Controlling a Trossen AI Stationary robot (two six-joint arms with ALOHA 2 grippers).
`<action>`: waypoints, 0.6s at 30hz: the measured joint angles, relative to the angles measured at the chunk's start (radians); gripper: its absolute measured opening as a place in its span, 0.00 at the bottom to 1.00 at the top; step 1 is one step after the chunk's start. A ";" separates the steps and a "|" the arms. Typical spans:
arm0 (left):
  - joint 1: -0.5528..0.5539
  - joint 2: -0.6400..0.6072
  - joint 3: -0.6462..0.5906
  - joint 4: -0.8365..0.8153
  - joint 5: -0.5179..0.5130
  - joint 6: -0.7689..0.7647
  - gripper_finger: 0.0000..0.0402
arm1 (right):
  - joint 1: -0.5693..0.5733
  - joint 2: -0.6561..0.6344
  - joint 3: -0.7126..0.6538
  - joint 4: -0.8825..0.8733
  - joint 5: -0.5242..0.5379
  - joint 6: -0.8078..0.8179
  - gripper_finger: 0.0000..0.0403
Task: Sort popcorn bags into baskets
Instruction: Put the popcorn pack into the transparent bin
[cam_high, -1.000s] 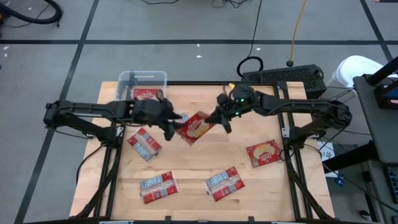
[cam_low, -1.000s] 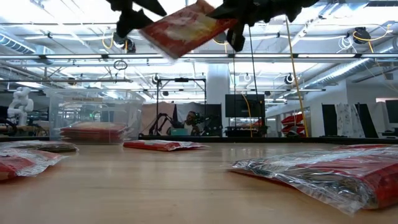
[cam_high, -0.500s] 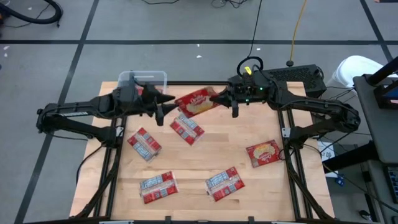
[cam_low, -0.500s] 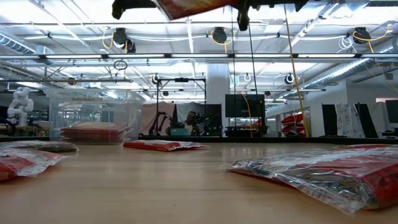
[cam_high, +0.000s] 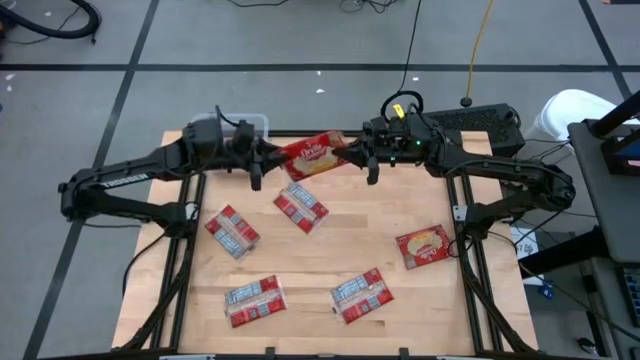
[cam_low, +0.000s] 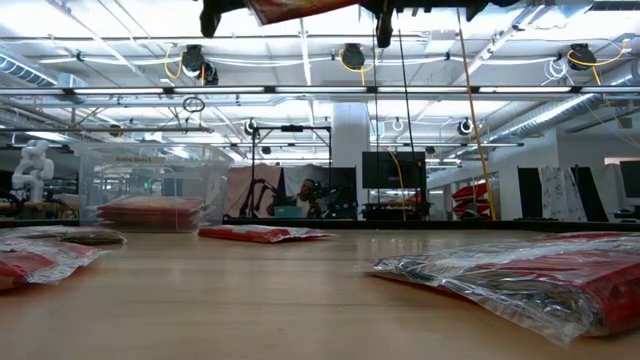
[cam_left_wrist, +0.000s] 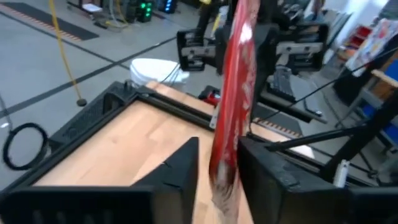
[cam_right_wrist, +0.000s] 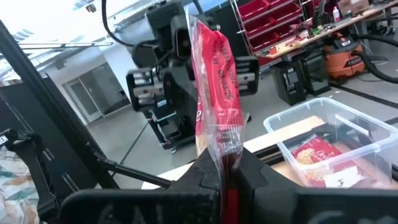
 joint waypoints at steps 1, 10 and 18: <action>0.007 -0.001 0.000 0.006 0.014 0.000 0.23 | 0.000 0.000 0.000 -0.002 0.000 -0.001 0.00; 0.072 -0.001 0.000 0.005 0.113 0.003 0.07 | 0.000 0.000 0.000 -0.003 0.028 -0.017 0.02; 0.190 -0.038 0.000 -0.061 0.203 -0.001 0.04 | -0.009 -0.001 0.000 -0.090 0.134 -0.006 0.21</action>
